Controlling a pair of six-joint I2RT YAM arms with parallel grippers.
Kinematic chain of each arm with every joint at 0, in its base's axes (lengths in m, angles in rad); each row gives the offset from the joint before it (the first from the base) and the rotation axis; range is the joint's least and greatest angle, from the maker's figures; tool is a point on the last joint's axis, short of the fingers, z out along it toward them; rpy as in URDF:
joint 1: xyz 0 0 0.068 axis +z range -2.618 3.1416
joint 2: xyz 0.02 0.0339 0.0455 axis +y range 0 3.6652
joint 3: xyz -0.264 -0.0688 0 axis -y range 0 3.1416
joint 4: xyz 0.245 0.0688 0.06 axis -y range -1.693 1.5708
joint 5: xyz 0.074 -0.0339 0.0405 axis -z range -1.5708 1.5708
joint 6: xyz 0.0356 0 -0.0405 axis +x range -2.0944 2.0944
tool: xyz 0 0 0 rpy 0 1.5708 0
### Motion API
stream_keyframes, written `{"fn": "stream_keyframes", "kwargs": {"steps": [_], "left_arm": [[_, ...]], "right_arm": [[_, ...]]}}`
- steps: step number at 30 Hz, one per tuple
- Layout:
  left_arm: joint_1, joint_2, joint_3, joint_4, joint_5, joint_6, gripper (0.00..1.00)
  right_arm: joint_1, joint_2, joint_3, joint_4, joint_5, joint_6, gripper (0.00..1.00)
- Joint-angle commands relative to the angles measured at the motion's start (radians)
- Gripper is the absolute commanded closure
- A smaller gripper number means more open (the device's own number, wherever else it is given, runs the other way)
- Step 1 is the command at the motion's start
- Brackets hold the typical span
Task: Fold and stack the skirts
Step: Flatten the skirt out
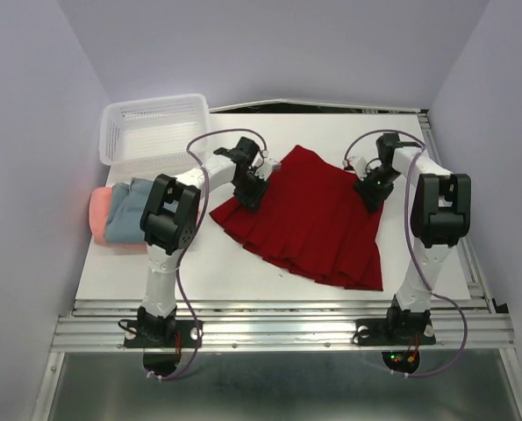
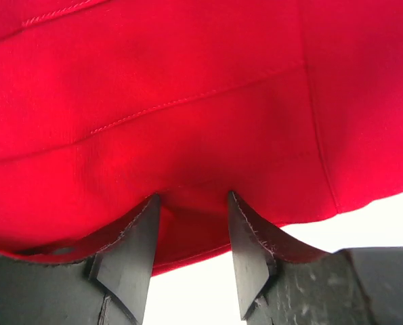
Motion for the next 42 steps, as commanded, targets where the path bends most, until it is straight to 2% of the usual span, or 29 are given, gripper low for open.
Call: {"fn": "stream_keyframes", "kwargs": {"steps": [1, 4, 6, 7, 8, 10, 11, 12, 15, 17, 21, 22, 26, 29, 35, 39, 42], "left_arm": [[0.033, 0.112, 0.171, -0.053, -0.031, 0.019, 0.69], [0.053, 0.249, 0.351, -0.078, -0.088, 0.036, 0.69], [0.065, 0.376, 0.553, -0.127, -0.123, 0.048, 0.69], [0.068, 0.464, 0.713, -0.162, -0.137, 0.051, 0.69], [0.07, 0.506, 0.8, -0.176, -0.152, 0.054, 0.69], [0.068, 0.607, 1.005, -0.179, -0.202, 0.082, 0.68], [0.068, 0.62, 1.038, -0.164, -0.209, 0.088, 0.65], [0.068, 0.616, 1.041, -0.137, -0.216, 0.097, 0.62], [0.068, 0.493, 0.869, 0.035, -0.24, 0.1, 0.53], [0.068, 0.378, 0.729, 0.127, -0.246, 0.107, 0.49], [0.07, 0.222, 0.6, 0.141, -0.209, 0.099, 0.49], [0.07, 0.173, 0.578, 0.125, -0.18, 0.093, 0.49], [0.07, 0.083, 0.431, 0.092, -0.115, 0.056, 0.49], [0.07, 0.063, 0.35, 0.075, -0.088, 0.036, 0.49], [0.074, 0.095, 0.293, 0.077, -0.016, -0.025, 0.49], [0.076, 0.129, 0.308, 0.075, -0.02, -0.035, 0.5], [0.08, 0.161, 0.337, 0.065, -0.023, -0.045, 0.5]], "right_arm": [[-0.005, -0.051, -0.11, -0.074, 0.011, -0.039, 0.5], [0.016, -0.085, -0.199, -0.118, -0.017, -0.043, 0.51], [0.051, -0.123, -0.264, -0.144, -0.036, -0.043, 0.5], [0.089, -0.147, -0.282, -0.158, -0.046, -0.036, 0.5], [0.09, -0.157, -0.296, -0.169, -0.058, -0.031, 0.5], [0.174, -0.172, -0.322, -0.196, -0.102, -0.002, 0.48], [0.208, -0.177, -0.322, -0.207, -0.124, 0.007, 0.48], [0.269, -0.183, -0.311, -0.222, -0.153, 0.012, 0.46], [0.361, -0.197, -0.278, -0.302, -0.263, 0.015, 0.45], [0.361, -0.212, -0.21, -0.322, -0.319, 0.047, 0.45], [0.361, -0.249, -0.048, -0.289, -0.394, 0.136, 0.48], [0.361, -0.263, 0.001, -0.26, -0.452, 0.191, 0.47], [0.425, -0.272, 0.04, -0.131, -0.533, 0.335, 0.45], [0.504, -0.261, -0.001, 0.042, -0.531, 0.46, 0.46], [0.622, -0.175, -0.044, 0.205, -0.523, 0.581, 0.52], [0.673, -0.157, -0.11, 0.273, -0.511, 0.602, 0.52], [0.725, -0.151, -0.15, 0.259, -0.546, 0.58, 0.52]]}}
